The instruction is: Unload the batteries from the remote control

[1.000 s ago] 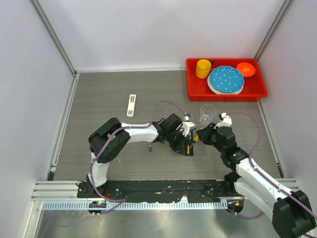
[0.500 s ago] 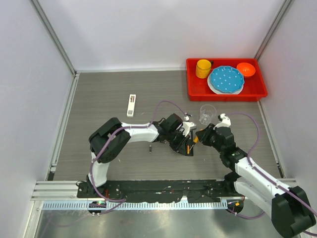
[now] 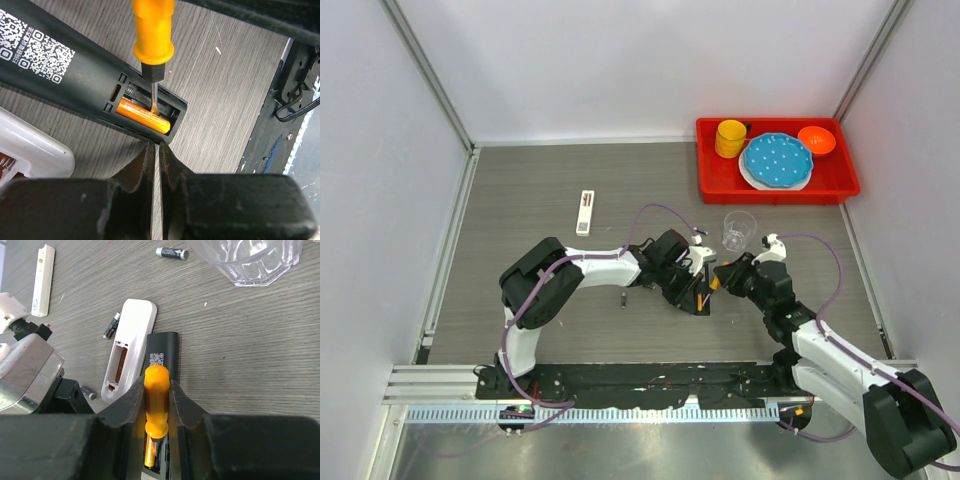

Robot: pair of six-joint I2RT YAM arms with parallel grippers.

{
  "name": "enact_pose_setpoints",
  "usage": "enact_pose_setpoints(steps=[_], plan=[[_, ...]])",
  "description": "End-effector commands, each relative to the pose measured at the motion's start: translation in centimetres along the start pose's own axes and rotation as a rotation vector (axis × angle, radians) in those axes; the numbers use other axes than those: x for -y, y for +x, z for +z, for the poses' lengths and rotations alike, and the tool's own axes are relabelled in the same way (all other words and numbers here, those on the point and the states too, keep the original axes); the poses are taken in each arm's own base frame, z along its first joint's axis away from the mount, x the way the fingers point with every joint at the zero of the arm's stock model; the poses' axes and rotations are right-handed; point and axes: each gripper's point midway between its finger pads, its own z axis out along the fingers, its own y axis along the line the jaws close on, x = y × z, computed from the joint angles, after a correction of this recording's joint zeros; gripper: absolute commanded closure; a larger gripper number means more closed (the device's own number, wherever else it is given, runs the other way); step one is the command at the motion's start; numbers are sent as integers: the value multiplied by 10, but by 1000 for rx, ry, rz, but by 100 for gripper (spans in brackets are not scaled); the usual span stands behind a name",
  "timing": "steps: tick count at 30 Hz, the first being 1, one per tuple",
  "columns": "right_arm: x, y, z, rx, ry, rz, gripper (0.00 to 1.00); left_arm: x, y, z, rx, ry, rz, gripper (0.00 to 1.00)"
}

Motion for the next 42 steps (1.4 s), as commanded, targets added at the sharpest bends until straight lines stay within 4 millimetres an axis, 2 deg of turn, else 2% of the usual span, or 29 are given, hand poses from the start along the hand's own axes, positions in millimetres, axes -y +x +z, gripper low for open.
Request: enact_pose_setpoints(steps=[1,7,16,29,35,42], plan=[[-15,15,1,-42,-98,88,99,-10,21,8,-69,-40,-15,90],[-23,11,-1,-26,-144,104,99,-10,21,8,-70,-42,-16,90],[-36,-5,-7,47,-206,127,99,-9,22,9,-77,-31,-18,91],[-34,-19,-12,147,-211,273,99,-11,23,8,-76,-40,-13,93],[-37,-24,-16,171,-229,271,99,-10,22,7,-77,-40,-12,94],[-37,-21,-18,175,-254,239,99,-11,22,8,-79,-44,-15,97]])
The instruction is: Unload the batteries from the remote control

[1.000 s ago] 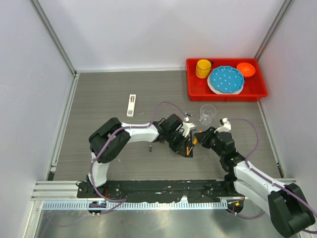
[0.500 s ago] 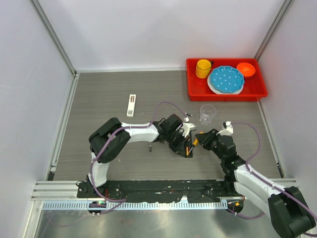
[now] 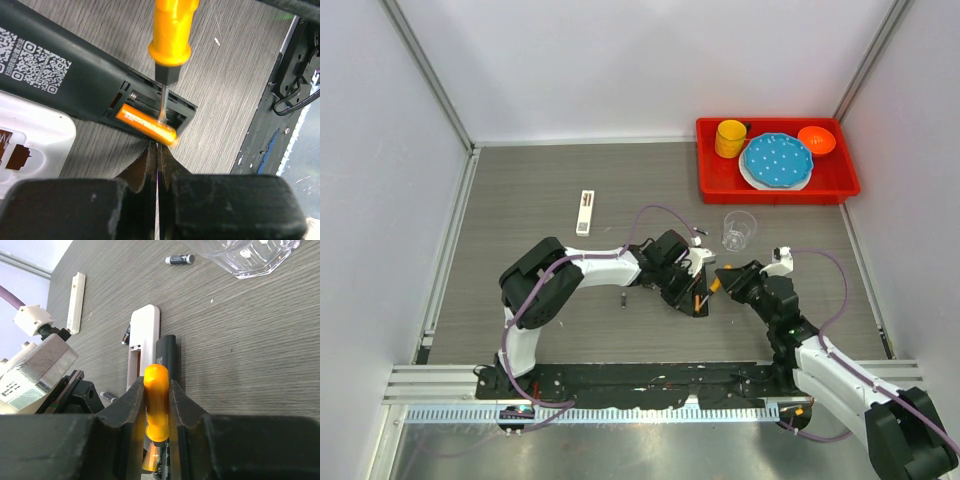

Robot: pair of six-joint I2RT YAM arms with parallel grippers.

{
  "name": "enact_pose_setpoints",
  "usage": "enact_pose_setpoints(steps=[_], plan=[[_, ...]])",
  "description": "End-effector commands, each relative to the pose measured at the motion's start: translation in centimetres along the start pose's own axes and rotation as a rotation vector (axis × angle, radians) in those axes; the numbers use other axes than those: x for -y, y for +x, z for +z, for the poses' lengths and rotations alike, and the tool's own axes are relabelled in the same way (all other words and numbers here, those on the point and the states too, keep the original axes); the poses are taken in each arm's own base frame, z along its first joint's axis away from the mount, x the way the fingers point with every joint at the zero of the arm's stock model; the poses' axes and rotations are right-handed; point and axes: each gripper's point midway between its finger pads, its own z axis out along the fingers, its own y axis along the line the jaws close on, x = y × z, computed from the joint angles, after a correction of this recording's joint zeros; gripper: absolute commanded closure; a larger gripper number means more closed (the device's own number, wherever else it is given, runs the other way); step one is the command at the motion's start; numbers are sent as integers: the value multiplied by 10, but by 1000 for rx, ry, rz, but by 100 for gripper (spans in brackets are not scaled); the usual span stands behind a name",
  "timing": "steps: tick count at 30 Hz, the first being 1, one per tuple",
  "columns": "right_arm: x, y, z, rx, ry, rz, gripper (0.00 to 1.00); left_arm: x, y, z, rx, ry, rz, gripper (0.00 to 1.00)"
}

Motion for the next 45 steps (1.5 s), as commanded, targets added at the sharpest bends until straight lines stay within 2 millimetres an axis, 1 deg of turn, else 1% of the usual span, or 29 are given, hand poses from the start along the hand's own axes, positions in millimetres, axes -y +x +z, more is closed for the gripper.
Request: enact_pose_setpoints(steps=[1,3,6,9,12,20,21,22,24,26,27,28,29,30,31,32,33,34,35,36,37,38,39,41,43,45], plan=[[-39,-15,-5,60,-176,58,99,-14,16,10,-49,-56,1,97],[-44,-16,-6,62,-205,17,99,-13,15,10,-49,-53,1,97],[-46,-14,-6,56,-221,-39,99,-14,14,8,-46,-63,6,97],[-42,-14,-5,48,-198,-61,99,-16,15,7,-42,-73,7,94],[-37,-13,-4,44,-171,-64,99,-15,13,6,-37,-74,10,91],[-37,-17,-4,56,-159,-69,99,-13,10,2,-10,-80,26,80],[-37,-17,-4,56,-159,-69,99,-13,8,0,1,-84,28,78],[-38,-18,-5,56,-161,-69,99,-13,9,-1,4,-86,30,77],[-39,-18,-5,53,-157,-74,99,-12,5,-4,22,-93,40,76],[-38,-19,-5,59,-156,-77,99,-11,-1,-11,59,-109,60,70],[-41,-21,-5,64,-162,-76,99,-13,0,-14,75,-122,67,66],[-41,-21,-6,65,-161,-75,99,-10,-6,-22,104,-133,87,64],[-41,-22,-6,66,-157,-78,99,-16,-8,-26,126,-174,92,63],[-43,-24,-7,72,-163,-78,99,-18,-7,-29,144,-196,97,59],[-43,-25,-7,76,-164,-79,99,-17,-14,-38,178,-215,109,57],[-42,-27,-7,81,-157,-81,99,-22,-17,-44,204,-263,111,53],[-42,-27,-8,82,-156,-81,99,-27,-11,-48,204,-288,107,51],[-43,-29,-8,90,-156,-82,99,-24,-22,-56,258,-306,125,48],[-43,-29,-9,86,-153,-84,99,-28,-19,-60,266,-331,122,43],[-43,-29,-9,86,-151,-88,99,-36,-22,-66,291,-385,118,42],[-43,-29,-8,84,-148,-90,99,-35,-28,-75,323,-406,117,40],[-44,-30,-8,84,-150,-93,99,-38,-25,-78,330,-427,112,32],[-44,-30,-8,85,-148,-93,99,-41,-29,-84,358,-458,111,29],[-43,-28,-7,79,-145,-93,99,-43,-30,-94,394,-489,111,24],[-42,-28,-7,78,-142,-91,99,-49,-33,-104,433,-543,104,20],[-42,-28,-7,76,-141,-93,99,-51,-35,-115,472,-581,93,15]])
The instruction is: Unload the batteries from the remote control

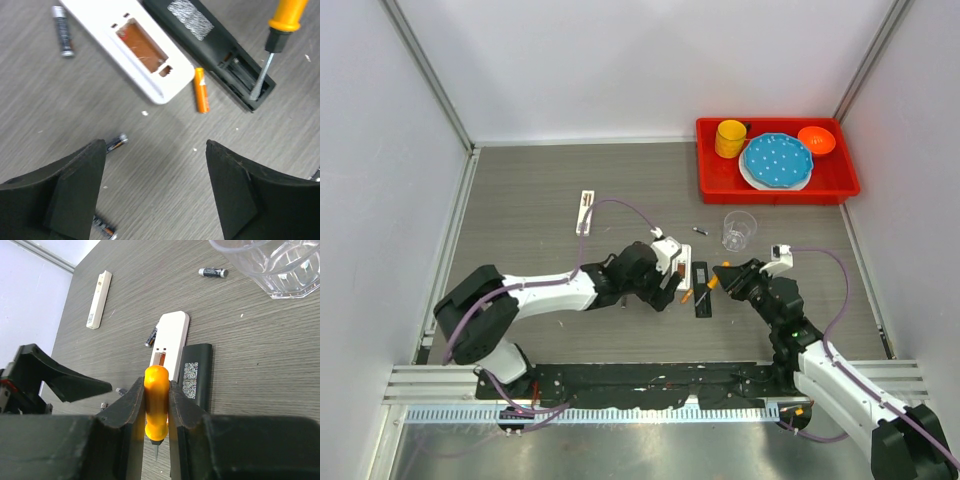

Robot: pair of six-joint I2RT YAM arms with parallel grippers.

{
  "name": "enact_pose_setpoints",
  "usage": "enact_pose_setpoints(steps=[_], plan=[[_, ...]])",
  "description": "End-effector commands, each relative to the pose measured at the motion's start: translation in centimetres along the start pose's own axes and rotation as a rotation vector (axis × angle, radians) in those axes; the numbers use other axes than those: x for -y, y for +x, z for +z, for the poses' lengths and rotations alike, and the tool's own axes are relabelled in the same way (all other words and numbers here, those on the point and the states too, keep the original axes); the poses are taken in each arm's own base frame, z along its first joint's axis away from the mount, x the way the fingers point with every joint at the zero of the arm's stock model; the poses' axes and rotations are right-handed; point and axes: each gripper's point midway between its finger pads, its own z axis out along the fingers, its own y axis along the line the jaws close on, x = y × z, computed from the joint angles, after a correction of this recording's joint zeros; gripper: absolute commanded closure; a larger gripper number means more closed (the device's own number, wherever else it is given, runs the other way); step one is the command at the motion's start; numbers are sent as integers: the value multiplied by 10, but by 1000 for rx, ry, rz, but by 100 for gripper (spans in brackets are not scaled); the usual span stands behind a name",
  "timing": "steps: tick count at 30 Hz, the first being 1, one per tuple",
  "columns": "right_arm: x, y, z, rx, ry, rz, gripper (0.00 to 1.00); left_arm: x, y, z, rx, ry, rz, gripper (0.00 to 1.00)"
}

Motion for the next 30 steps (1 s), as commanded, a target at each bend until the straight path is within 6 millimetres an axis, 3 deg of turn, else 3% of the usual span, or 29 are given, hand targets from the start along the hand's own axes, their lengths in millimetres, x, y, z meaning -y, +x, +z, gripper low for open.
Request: enact_pose_setpoints(steps=[1,5,9,13,30], plan=[[-17,-20,3,54,-38,-22,99,-29,-38,-20,181,-171,-25,14],[-17,-20,3,55,-37,-22,99,-45,-43,-41,278,-254,-49,9],[-12,-23,3,72,-9,-26,99,-58,-56,-75,416,-324,-84,3],[-13,-24,4,75,-6,-27,99,-73,-53,-91,474,-405,-112,0],[-24,-23,10,35,-41,-50,99,-89,-48,-98,462,-507,-122,0]])
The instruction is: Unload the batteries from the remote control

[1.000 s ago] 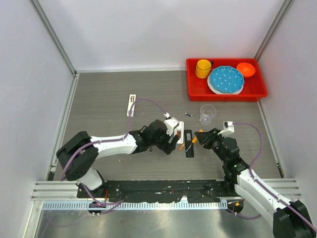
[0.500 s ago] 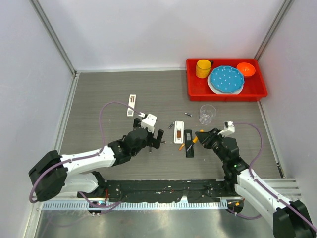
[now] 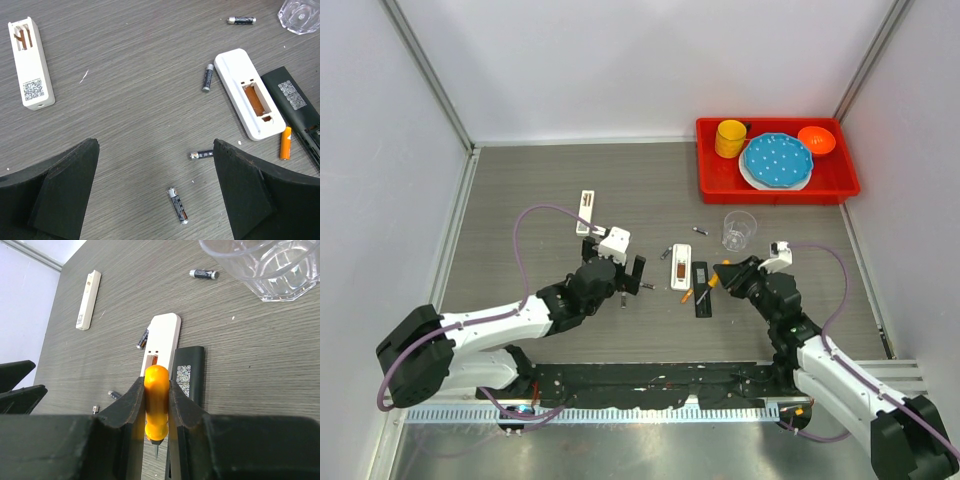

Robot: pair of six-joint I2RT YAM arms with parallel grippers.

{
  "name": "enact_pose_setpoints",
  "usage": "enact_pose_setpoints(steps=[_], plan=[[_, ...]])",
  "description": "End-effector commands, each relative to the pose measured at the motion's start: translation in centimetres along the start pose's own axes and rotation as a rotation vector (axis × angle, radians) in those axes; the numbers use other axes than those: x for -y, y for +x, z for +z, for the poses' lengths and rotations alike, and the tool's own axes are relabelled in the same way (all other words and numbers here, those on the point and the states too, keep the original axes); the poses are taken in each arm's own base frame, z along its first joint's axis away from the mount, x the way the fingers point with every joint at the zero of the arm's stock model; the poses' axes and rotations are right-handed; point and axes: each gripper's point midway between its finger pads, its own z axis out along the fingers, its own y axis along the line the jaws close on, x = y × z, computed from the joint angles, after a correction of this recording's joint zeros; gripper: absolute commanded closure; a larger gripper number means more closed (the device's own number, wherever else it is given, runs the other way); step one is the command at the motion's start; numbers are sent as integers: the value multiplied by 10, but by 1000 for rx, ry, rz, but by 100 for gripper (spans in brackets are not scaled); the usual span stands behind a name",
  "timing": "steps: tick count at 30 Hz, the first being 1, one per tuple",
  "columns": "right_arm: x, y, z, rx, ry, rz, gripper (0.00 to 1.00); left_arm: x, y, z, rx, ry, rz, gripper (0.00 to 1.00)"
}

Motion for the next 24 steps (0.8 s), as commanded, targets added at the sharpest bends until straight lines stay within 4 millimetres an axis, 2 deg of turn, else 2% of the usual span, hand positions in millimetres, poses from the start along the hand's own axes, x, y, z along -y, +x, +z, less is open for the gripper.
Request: enact_pose_setpoints(steps=[1,12,24], plan=[[-33,-24,4,42,-92,-35,99,-4,-19,3,55,-42,-31,0],[-43,-14,19,-36,-132,-41,99,-1,-13,1,66,-4,-18,0],[-35,-6,20,-66,-107,-40,99,10,-8,7,34,45,16,0]])
